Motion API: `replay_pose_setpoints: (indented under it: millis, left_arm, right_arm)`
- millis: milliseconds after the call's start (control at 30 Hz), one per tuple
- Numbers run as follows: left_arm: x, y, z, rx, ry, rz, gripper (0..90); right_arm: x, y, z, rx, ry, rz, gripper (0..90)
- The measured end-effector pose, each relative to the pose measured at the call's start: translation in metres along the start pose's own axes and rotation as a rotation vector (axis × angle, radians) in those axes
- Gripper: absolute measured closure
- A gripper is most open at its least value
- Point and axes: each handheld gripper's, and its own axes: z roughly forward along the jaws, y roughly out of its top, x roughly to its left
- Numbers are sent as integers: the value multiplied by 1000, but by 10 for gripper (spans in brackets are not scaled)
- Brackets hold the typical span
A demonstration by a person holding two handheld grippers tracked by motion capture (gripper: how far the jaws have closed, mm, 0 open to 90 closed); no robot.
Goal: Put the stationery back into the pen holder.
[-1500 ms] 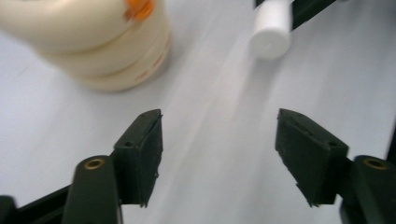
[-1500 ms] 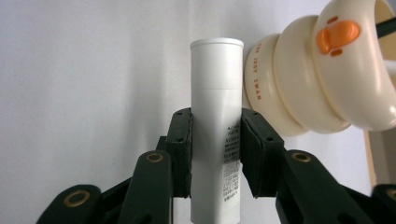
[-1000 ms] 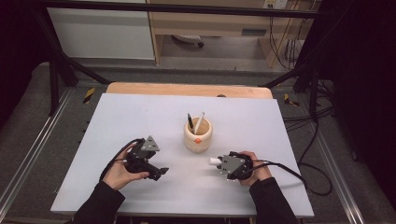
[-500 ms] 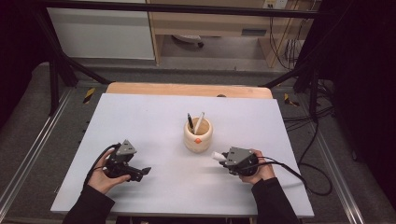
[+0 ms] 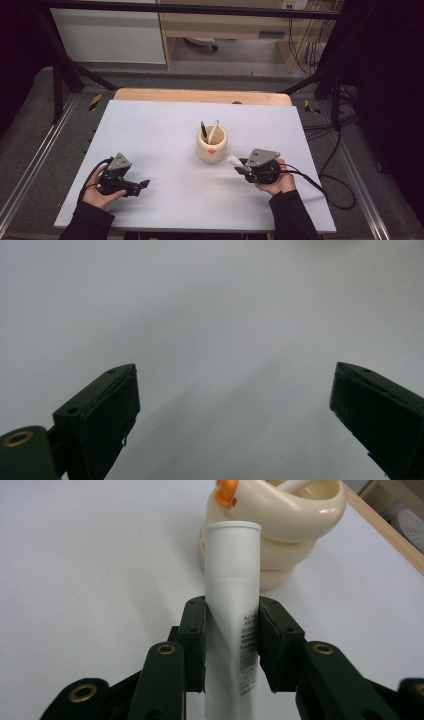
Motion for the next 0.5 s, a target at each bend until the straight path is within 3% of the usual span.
replay_pose_setpoints:
  millis: [500]
  left_arm:
    - [12,-17,-7,-10,22,-45,53]
  right_arm:
    - [-13,10,-12,-134,-24,226,671]
